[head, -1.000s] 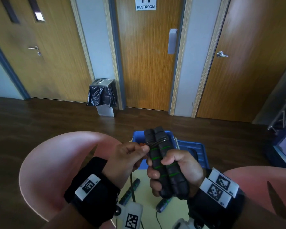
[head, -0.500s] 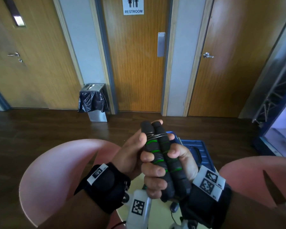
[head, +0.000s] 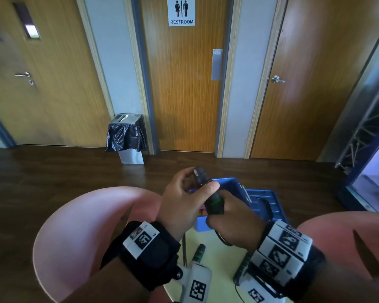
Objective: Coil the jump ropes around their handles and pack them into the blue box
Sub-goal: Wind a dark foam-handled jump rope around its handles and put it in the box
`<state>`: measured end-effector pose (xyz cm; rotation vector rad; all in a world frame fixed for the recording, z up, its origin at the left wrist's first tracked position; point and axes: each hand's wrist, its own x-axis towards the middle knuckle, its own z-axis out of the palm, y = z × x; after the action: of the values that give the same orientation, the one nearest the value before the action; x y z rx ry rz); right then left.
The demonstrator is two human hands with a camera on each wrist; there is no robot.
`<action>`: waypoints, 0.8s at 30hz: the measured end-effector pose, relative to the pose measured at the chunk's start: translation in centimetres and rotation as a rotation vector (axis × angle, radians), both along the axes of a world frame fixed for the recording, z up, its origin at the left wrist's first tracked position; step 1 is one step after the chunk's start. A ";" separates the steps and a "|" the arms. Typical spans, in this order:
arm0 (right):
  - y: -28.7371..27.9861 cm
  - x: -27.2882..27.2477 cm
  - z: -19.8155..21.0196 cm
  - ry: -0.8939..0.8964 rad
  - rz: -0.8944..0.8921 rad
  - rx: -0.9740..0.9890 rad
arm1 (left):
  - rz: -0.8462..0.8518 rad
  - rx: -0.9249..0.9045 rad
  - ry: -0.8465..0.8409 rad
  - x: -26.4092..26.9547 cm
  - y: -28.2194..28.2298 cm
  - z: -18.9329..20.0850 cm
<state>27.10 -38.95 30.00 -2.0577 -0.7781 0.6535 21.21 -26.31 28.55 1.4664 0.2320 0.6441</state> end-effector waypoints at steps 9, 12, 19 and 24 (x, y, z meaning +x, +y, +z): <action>-1.5 -0.9 0.6 0.556 -0.017 0.208 | -0.140 -0.027 0.005 -1.1 0.7 -0.9; -1.9 -1.2 0.4 0.756 0.053 0.278 | -0.220 0.037 0.026 -1.8 0.2 -0.8; -3.4 -1.6 0.3 0.974 0.129 0.363 | -0.171 0.347 0.194 -3.1 1.0 -0.3; -3.9 -1.6 0.2 0.999 0.087 0.343 | -0.030 0.425 0.157 -3.9 2.0 -0.9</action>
<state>25.45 -42.86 30.21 -1.1511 -0.3379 1.3307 17.35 -24.35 27.61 1.9296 0.2009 0.5760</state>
